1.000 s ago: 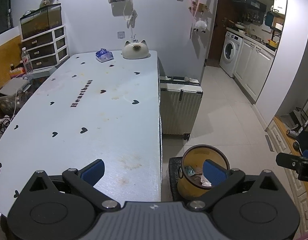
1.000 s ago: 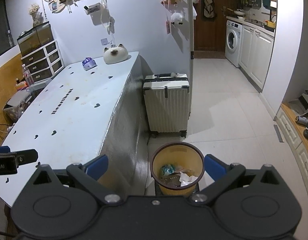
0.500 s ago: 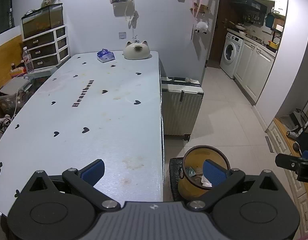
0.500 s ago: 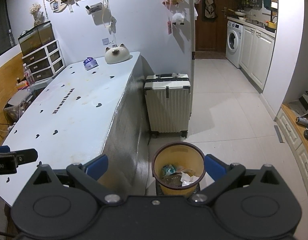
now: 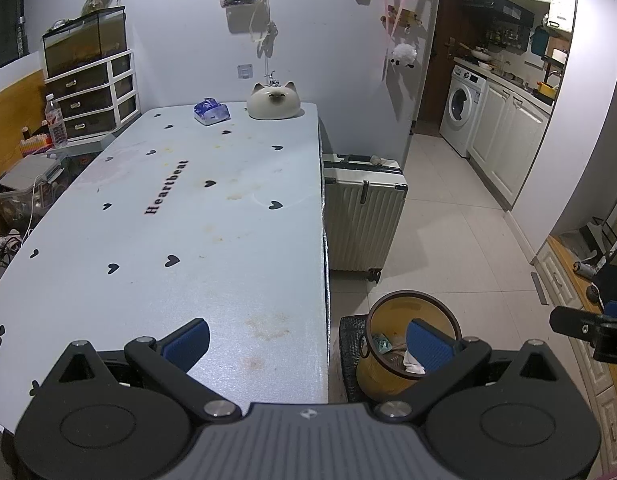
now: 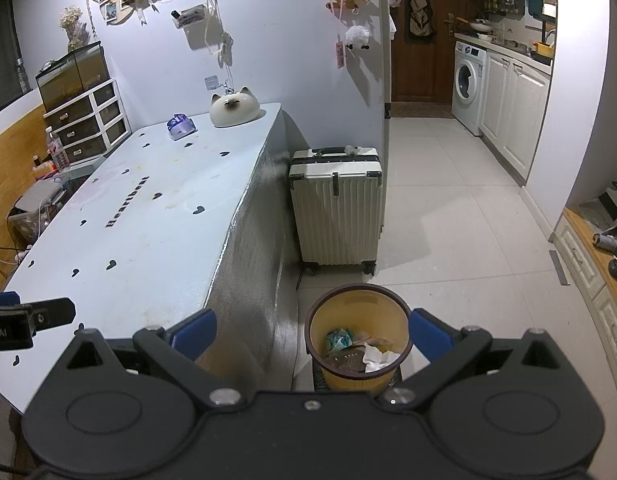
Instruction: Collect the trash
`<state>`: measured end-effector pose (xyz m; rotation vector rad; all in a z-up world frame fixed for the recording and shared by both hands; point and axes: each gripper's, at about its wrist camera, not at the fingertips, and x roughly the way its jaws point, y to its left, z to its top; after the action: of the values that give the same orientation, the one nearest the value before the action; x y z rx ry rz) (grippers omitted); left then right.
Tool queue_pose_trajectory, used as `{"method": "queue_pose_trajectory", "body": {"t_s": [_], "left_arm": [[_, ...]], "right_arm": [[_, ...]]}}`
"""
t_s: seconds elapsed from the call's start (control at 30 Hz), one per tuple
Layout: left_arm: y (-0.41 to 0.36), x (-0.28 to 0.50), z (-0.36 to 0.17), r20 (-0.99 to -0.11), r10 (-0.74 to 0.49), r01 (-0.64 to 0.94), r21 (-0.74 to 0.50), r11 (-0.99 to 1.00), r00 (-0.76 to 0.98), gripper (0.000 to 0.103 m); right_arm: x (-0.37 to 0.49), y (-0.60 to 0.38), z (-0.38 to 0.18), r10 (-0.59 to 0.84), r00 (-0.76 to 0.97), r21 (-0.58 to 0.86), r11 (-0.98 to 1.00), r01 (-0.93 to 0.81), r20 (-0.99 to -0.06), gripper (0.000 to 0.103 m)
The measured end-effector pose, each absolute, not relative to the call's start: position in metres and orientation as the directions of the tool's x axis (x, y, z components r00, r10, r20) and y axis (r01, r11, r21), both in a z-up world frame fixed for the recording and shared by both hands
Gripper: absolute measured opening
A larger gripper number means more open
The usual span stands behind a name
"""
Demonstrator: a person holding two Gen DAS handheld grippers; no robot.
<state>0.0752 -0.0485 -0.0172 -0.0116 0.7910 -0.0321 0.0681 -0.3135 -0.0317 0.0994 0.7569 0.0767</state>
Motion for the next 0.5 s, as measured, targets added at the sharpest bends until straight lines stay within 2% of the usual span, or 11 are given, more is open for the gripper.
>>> {"method": "queue_pose_trajectory", "body": {"t_s": [0.5], "left_arm": [[-0.046,0.0758,-0.019,-0.714,-0.036,0.025,-0.026,0.999,0.7,0.103]], "right_arm": [[0.0682,-0.309,-0.0329,0.104,0.722,0.114,0.993,-0.035,-0.684,0.103]]}}
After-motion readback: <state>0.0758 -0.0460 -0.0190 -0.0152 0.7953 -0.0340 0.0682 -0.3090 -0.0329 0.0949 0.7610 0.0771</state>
